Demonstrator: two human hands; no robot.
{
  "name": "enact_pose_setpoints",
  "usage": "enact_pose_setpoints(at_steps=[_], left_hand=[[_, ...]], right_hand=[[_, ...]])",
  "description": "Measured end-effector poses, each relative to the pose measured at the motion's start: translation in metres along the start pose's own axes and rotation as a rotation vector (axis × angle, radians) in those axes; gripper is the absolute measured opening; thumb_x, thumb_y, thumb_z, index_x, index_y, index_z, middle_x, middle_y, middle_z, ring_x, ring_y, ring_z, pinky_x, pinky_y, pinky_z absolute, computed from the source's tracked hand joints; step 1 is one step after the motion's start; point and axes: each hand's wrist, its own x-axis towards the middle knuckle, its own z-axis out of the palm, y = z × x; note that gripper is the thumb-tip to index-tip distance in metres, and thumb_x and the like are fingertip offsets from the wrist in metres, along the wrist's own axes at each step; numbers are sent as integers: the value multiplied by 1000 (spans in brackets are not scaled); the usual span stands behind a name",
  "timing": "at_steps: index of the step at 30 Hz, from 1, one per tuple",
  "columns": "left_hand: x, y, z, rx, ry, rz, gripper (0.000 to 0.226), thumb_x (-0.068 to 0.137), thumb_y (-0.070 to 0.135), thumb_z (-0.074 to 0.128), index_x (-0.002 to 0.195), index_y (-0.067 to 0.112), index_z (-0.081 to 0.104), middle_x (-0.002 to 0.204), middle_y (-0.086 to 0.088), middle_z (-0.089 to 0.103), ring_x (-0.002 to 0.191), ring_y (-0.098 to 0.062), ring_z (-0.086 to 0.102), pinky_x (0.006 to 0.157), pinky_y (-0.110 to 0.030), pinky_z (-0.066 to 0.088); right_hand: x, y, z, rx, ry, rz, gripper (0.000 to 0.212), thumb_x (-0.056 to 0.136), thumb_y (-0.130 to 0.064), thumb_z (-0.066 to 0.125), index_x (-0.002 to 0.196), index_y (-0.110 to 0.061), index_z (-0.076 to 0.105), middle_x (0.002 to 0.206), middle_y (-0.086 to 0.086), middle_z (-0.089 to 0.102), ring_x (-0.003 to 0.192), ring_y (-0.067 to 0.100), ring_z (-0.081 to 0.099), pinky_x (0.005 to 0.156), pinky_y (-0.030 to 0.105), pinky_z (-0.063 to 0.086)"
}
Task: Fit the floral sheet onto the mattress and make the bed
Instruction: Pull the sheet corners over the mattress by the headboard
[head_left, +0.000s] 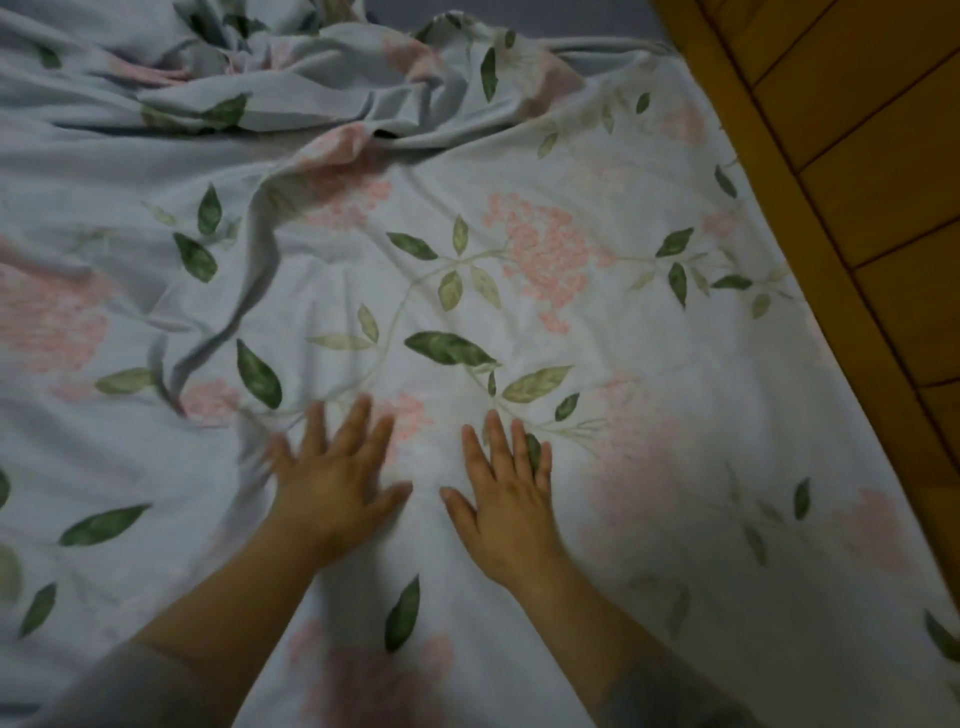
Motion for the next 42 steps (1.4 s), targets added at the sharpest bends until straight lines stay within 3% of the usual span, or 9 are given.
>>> enact_pose_setpoints(at_steps=[4,8,12,14,16,19,29,36,42], left_hand=[[-39,-12,25,-19,-265,-352,115,63,87,44,140,42,-28,147,10,-41,139,-46,-20,105,-71,16],[-58,-9,16,-7,-323,-422,132,56,82,56,145,27,-25,147,-3,-41,144,-40,-8,108,-66,18],[-77,-10,11,-103,-335,-395,123,58,79,54,147,13,2,153,-19,-9,143,-38,9,111,-56,22],[-99,-9,7,-165,-306,-341,112,58,77,53,143,13,19,147,-17,18,134,-39,29,110,-46,30],[-130,1,-3,-207,-246,-313,100,74,61,62,148,13,14,144,-14,27,126,-35,43,105,-38,37],[-170,19,-17,-221,-169,-262,92,82,51,61,151,16,10,145,-13,35,125,-32,45,102,-34,38],[-303,100,-130,-378,99,-254,65,89,38,58,143,11,34,137,-11,49,123,-26,50,97,-32,41],[-391,160,-183,-528,284,-310,59,87,38,61,136,10,44,131,-12,56,114,-27,57,90,-33,46],[-444,169,-203,-596,362,-337,59,88,39,59,138,12,43,133,-9,54,115,-26,56,92,-36,47]], right_hand=[[-52,-10,23,-37,-105,-36,76,91,-67,18,152,-23,6,160,7,-3,146,32,-6,110,59,0],[-95,-24,28,-4,-237,-22,76,87,-65,29,151,-29,11,160,4,6,146,30,4,106,61,7],[-118,-26,10,89,-407,-8,79,81,-70,11,148,-36,-10,156,-6,-25,143,23,-24,113,60,-6],[-128,-30,-8,139,-487,12,81,84,-74,15,151,-31,0,158,-3,-18,145,23,-16,117,51,0],[-138,-33,-26,265,-508,67,75,90,-66,28,151,-25,14,160,0,-4,147,21,0,120,37,6],[-156,-38,-58,449,-433,166,63,96,-50,39,150,-22,22,160,-1,6,146,17,11,119,31,14],[-245,-55,-219,629,-208,273,56,98,-45,39,146,-19,29,153,3,27,138,21,30,113,33,27],[-313,-54,-314,690,-85,149,53,96,-44,45,142,-19,37,146,4,37,133,21,38,110,34,33],[-337,-73,-350,719,-60,71,52,93,-45,50,139,-22,40,146,2,39,131,20,41,108,41,38]])
